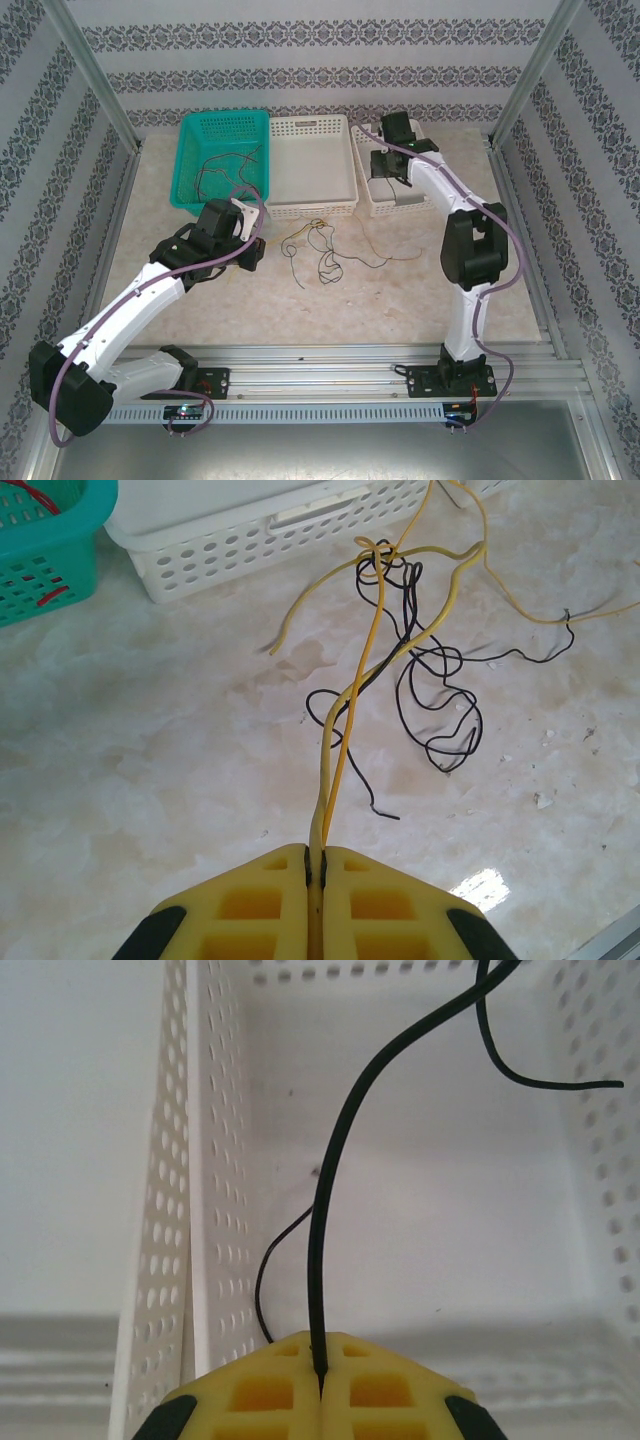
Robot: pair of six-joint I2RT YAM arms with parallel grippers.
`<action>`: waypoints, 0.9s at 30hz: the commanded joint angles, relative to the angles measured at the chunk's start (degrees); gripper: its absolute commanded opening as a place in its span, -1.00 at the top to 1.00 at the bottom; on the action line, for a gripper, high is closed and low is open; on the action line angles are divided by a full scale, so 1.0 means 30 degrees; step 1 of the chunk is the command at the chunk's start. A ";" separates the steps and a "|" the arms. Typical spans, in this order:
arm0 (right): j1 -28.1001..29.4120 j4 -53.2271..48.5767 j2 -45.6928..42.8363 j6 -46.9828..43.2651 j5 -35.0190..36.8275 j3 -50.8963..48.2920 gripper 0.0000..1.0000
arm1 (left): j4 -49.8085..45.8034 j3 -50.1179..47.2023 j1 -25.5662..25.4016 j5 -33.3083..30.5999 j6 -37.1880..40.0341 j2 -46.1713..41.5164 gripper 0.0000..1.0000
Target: Untangle the cables
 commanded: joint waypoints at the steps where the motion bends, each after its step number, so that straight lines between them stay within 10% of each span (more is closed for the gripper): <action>1: -0.0214 -0.0553 0.0700 0.0886 -0.1249 0.0121 1.00 | 0.0077 0.0003 -0.0238 0.0183 0.0376 -0.0391 1.00; 17: -0.0991 -0.5013 0.3692 0.2432 -0.2495 0.4164 1.00 | 0.0081 0.0019 -0.0260 0.0240 0.0409 -0.0318 1.00; 27: -0.1007 -0.5558 0.3065 0.2360 -0.2158 0.4760 0.53 | 0.0035 0.0012 -0.0282 0.0181 0.0409 -0.0318 1.00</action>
